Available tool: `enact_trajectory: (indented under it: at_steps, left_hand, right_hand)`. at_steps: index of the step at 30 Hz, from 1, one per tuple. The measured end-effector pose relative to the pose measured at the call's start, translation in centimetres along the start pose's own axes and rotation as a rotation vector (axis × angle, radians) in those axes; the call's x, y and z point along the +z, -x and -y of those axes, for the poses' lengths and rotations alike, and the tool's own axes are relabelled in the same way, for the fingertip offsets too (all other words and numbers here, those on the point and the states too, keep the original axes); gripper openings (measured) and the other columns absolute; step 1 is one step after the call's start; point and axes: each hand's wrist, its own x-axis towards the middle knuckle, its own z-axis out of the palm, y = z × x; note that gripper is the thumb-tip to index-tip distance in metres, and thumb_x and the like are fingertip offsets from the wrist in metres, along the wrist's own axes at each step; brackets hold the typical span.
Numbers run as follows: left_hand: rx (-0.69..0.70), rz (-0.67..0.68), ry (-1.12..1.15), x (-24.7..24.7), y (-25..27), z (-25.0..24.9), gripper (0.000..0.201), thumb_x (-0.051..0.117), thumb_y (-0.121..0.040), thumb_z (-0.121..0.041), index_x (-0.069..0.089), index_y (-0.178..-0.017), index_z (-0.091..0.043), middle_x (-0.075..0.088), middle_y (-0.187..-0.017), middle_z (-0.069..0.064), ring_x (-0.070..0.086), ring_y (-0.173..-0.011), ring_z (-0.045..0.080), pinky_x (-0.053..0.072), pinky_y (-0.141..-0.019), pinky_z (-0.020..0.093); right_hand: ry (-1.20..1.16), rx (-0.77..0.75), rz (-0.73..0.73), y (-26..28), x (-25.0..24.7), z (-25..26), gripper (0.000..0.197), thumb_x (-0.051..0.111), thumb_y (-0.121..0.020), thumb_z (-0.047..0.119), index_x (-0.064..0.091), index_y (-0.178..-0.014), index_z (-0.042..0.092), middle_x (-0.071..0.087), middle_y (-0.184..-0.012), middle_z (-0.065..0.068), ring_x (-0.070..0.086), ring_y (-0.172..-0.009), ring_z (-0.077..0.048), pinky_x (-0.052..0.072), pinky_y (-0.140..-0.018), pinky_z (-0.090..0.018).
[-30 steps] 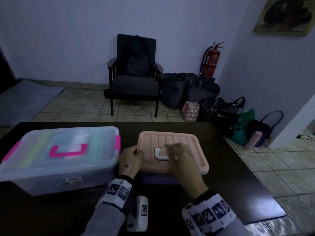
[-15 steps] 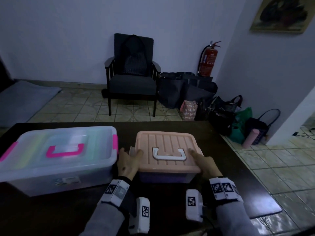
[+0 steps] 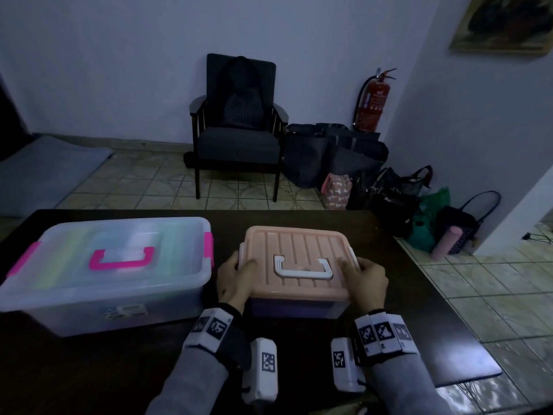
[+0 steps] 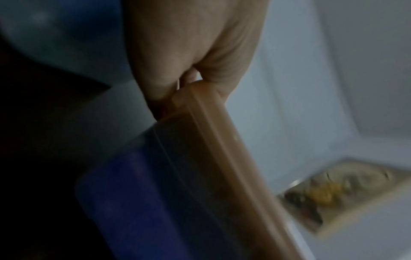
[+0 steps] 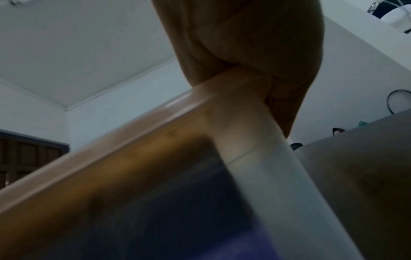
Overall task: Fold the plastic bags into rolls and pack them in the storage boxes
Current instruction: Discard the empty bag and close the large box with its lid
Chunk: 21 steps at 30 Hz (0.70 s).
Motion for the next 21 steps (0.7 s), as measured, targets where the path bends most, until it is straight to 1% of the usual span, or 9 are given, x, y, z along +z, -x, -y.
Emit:
enact_trajectory:
  at_steps: [3,6,10,12,14,15,16,18,21]
  left_hand:
    - [0.087,-0.022,-0.311,0.0,0.1,-0.5,0.04,0.047,-0.09,-0.017,0.054,-0.129,-0.013,0.061,-0.122,0.01,0.057,-0.11,0.027,0.044,-0.097,0.037]
    - [0.118,-0.051,-0.517,0.2,0.2,-1.1,0.039,0.041,-0.095,-0.017,0.049,-0.132,-0.01,0.057,-0.127,0.013,0.055,-0.114,0.03,0.042,-0.094,0.034]
    - [0.131,-0.065,-0.619,0.6,0.8,-1.7,0.036,0.034,-0.098,-0.016,0.044,-0.133,-0.01,0.056,-0.125,0.017,0.055,-0.112,0.031,0.043,-0.09,0.036]
    - [0.144,-0.067,-0.65,0.7,1.3,-1.8,0.039,0.032,-0.099,-0.016,0.039,-0.137,-0.011,0.056,-0.125,0.018,0.055,-0.113,0.032,0.043,-0.089,0.035]
    - [0.128,-0.048,-0.673,0.9,1.5,-2.1,0.041,0.03,-0.099,-0.014,0.034,-0.14,-0.009,0.051,-0.132,0.017,0.053,-0.118,0.031,0.042,-0.094,0.036]
    - [0.106,-0.02,-0.68,1.1,1.5,-2.2,0.044,0.029,-0.099,-0.011,0.028,-0.143,-0.006,0.043,-0.14,0.018,0.046,-0.127,0.031,0.039,-0.101,0.037]
    - [0.092,0.014,-0.693,1.3,1.5,-2.3,0.049,0.029,-0.099,-0.008,0.018,-0.147,-0.003,0.03,-0.15,0.018,0.034,-0.136,0.03,0.031,-0.109,0.037]
    - [0.092,0.079,-0.739,1.5,1.5,-2.6,0.058,0.03,-0.098,-0.004,0.003,-0.149,-0.002,0.004,-0.158,0.015,0.009,-0.146,0.027,0.015,-0.116,0.037]
    - [0.107,0.109,-0.764,1.5,1.5,-2.8,0.059,0.028,-0.097,-0.002,-0.001,-0.149,-0.001,-0.004,-0.158,0.013,-0.001,-0.146,0.024,0.009,-0.117,0.037]
  right_hand:
    - [0.032,-0.029,0.013,-0.1,0.1,-0.1,0.039,0.059,-0.091,0.022,0.054,-0.126,0.006,0.061,-0.119,-0.013,0.059,-0.1,-0.022,0.046,-0.082,-0.032]
    - [0.055,-0.051,0.021,-0.3,0.2,-0.3,0.035,0.058,-0.091,0.021,0.055,-0.122,0.006,0.061,-0.116,-0.013,0.056,-0.091,-0.017,0.047,-0.079,-0.032]
    - [0.089,-0.063,0.044,-0.4,0.0,-0.3,0.037,0.056,-0.093,0.022,0.053,-0.126,0.006,0.061,-0.116,-0.013,0.058,-0.093,-0.018,0.047,-0.077,-0.03]
    - [0.147,-0.072,0.054,-0.6,0.1,-0.3,0.033,0.053,-0.094,0.023,0.053,-0.123,0.007,0.061,-0.107,-0.01,0.058,-0.089,-0.017,0.047,-0.075,-0.028]
    - [0.292,-0.077,0.091,-0.9,0.4,0.0,0.032,0.047,-0.097,0.027,0.051,-0.122,0.008,0.059,-0.099,-0.007,0.059,-0.087,-0.016,0.05,-0.077,-0.031]
    - [0.354,-0.074,0.121,-1.1,0.5,0.1,0.039,0.043,-0.098,0.029,0.045,-0.13,0.008,0.059,-0.107,-0.009,0.059,-0.093,-0.019,0.05,-0.084,-0.034]
    - [0.392,-0.072,0.163,-1.1,0.5,0.3,0.048,0.041,-0.098,0.029,0.032,-0.141,0.008,0.055,-0.122,-0.013,0.057,-0.107,-0.022,0.047,-0.094,-0.038]
    - [0.446,-0.094,0.241,-1.3,0.4,0.5,0.06,0.04,-0.099,0.025,0.012,-0.149,0.008,0.037,-0.146,-0.015,0.044,-0.129,-0.026,0.037,-0.108,-0.044]
    - [0.565,-0.184,0.238,-1.2,0.4,0.5,0.059,0.041,-0.098,0.016,0.014,-0.149,0.008,0.025,-0.153,-0.013,0.033,-0.138,-0.024,0.031,-0.113,-0.044]
